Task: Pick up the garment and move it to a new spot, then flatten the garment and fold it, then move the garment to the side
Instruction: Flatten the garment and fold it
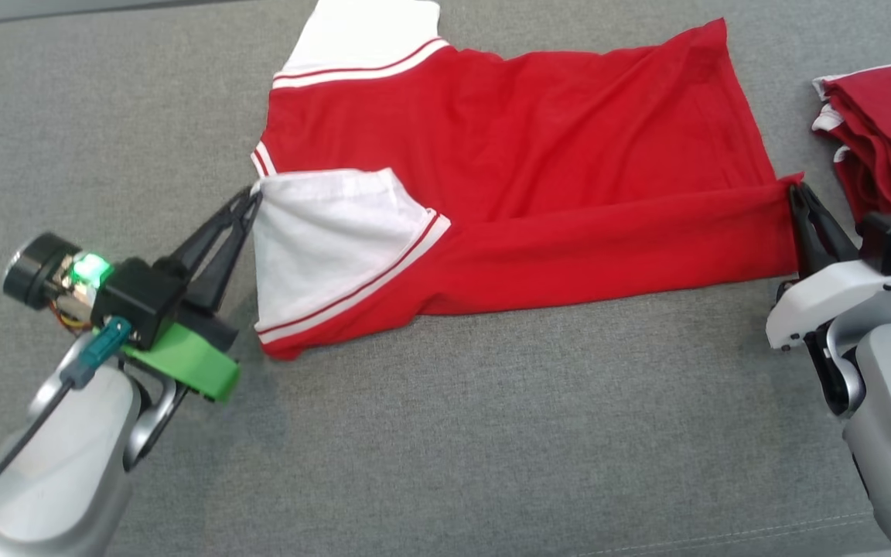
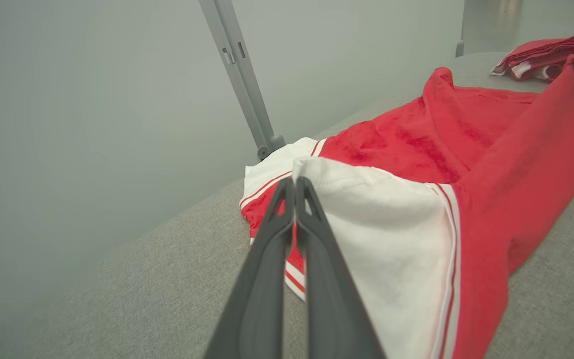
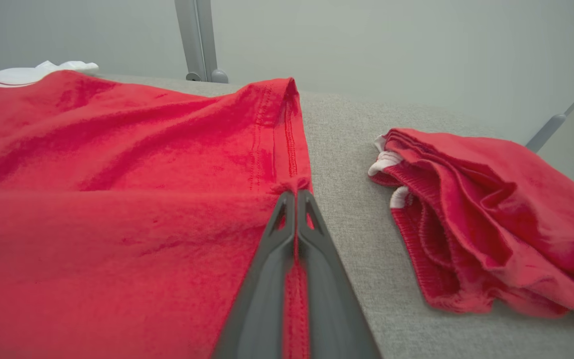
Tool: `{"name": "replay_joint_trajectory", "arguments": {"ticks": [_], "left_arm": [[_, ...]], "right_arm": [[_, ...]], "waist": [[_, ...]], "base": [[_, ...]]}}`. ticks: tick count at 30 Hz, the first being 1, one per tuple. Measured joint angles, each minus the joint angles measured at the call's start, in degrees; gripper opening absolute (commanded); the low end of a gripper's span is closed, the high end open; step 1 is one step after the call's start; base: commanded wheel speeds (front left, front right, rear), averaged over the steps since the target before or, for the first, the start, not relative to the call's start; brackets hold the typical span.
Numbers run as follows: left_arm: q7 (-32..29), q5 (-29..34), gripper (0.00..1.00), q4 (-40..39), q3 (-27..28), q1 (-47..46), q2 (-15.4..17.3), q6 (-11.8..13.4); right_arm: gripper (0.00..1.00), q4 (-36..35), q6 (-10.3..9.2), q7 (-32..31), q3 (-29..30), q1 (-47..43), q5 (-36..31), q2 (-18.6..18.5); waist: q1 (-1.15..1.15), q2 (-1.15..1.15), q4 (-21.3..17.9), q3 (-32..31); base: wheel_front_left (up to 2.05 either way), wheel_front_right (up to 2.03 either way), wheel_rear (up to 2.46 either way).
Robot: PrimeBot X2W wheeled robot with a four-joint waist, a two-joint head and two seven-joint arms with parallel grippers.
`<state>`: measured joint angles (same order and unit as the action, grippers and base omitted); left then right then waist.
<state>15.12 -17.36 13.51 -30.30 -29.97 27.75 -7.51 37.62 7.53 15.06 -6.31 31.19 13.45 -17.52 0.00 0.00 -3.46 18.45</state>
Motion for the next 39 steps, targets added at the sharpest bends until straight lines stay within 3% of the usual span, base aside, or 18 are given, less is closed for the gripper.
{"name": "replay_joint_trajectory", "arguments": {"ticks": [2, 6, 7, 8, 10, 11, 12, 13, 18, 22, 28, 39], "left_arm": [[0.01, -0.09, 0.00, 0.97, -0.56, -2.31, 0.04, 0.00], [0.00, -0.15, 0.42, 3.80, -2.36, -4.70, 0.33, 0.00], [0.00, -0.15, 0.42, 3.80, -2.36, -4.70, 0.33, 0.00], [0.00, -0.16, 0.49, 4.21, -2.65, -5.23, 0.30, 0.00], [0.00, -0.24, 1.00, 4.86, -2.87, -6.31, 0.24, 0.00], [0.00, -0.38, 1.00, 5.11, -2.53, -6.57, 0.08, 0.00], [0.00, -0.91, 1.00, 5.16, -2.00, -6.60, -0.30, 0.00], [0.00, -1.41, 1.00, 5.12, -1.60, -6.59, -0.67, 0.00], [0.00, -3.19, 1.00, 3.16, 4.92, -3.26, -3.00, 0.05], [0.00, -9.44, 1.00, 1.52, 10.76, 5.30, -7.84, 0.13], [-1.47, -18.19, 1.00, 2.45, 8.06, 15.72, -11.58, 0.13], [-5.98, -18.28, 1.00, 9.18, 4.32, 15.27, -12.30, 0.19]], "right_arm": [[0.00, 0.80, 0.00, -0.01, -0.02, 1.19, 0.12, 0.14], [0.00, 2.00, 0.00, 0.00, -0.36, 2.50, 0.65, 0.42], [0.00, 2.00, 0.00, 0.00, -0.36, 2.50, 0.65, 0.42], [0.00, 2.37, 0.00, -0.01, -0.38, 2.62, 0.91, 0.41], [0.00, 2.66, 0.00, -0.01, -0.45, 2.73, 1.01, 0.41], [0.12, 2.74, 0.00, 0.00, -0.44, 2.89, 1.01, 0.41], [0.44, 2.69, 0.00, 0.00, -0.30, 3.02, 1.01, 0.42], [1.00, 2.03, 0.00, 0.00, 0.18, 3.03, 0.99, 0.51], [1.00, -6.80, 0.00, 0.00, 3.16, 0.63, 0.37, 1.41], [1.00, -11.54, 0.00, 0.00, 6.03, -4.96, 0.22, 2.41], [1.00, -14.06, 0.00, 0.00, 9.64, -10.96, 0.30, 3.35], [1.00, -11.41, 0.00, 0.00, 9.61, -11.64, 0.04, 4.48]], "waist": [[0.00, 0.00, 0.12, 0.97], [0.00, 0.00, 0.23, 2.74], [0.00, 0.00, 0.23, 2.74], [0.00, 0.00, 0.24, 3.12], [0.00, 0.00, 0.23, 3.75], [0.00, 0.00, 0.21, 4.00], [0.00, 0.00, 0.18, 4.19], [0.00, 0.00, 0.10, 4.30], [0.00, 0.00, -0.22, 3.75], [0.00, 0.00, -0.29, 2.50], [0.00, 0.00, 0.20, 0.67], [0.01, 0.00, 0.81, 0.00]], "base": [[0.00, 0.00, 0.00], [0.00, 0.00, 0.00], [0.00, 0.00, 0.00], [0.00, 0.00, 0.00], [0.00, 0.00, 0.00], [0.00, 0.00, 0.00], [0.00, 0.00, 0.00], [0.00, 0.00, 0.00], [0.00, 0.00, 0.00], [0.00, 0.00, 0.00], [0.00, 0.00, 0.00], [0.00, 0.00, 0.00]]}}
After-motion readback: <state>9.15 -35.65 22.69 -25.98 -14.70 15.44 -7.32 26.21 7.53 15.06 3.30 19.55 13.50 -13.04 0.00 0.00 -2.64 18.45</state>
